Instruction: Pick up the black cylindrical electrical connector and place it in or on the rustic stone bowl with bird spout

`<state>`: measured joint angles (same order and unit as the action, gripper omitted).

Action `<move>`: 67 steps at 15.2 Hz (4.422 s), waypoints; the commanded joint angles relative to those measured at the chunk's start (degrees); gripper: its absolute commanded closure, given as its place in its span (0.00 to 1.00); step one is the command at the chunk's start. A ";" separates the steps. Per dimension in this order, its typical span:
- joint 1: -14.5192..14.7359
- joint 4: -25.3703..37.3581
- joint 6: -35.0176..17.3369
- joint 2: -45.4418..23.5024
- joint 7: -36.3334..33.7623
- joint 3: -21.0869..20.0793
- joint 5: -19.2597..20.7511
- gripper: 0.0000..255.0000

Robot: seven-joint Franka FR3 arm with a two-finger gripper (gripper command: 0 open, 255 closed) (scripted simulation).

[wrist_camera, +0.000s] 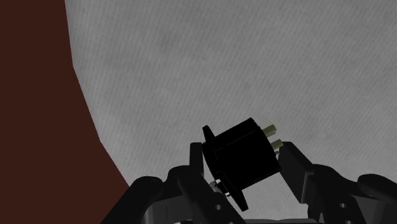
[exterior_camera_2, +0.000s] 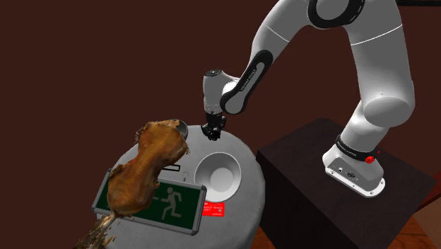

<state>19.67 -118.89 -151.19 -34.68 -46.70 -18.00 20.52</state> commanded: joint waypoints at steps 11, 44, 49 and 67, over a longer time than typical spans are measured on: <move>-2.91 -1.67 6.06 7.86 2.85 -3.80 -4.17 1.00; 11.50 55.47 39.45 -16.11 0.77 -3.79 -2.81 1.00; 14.30 65.40 41.97 -23.17 1.25 -2.83 -2.24 1.00; 14.37 64.02 37.05 -26.76 0.86 -2.15 -1.50 1.00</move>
<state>34.04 -54.88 -114.15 -61.44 -45.84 -20.15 19.02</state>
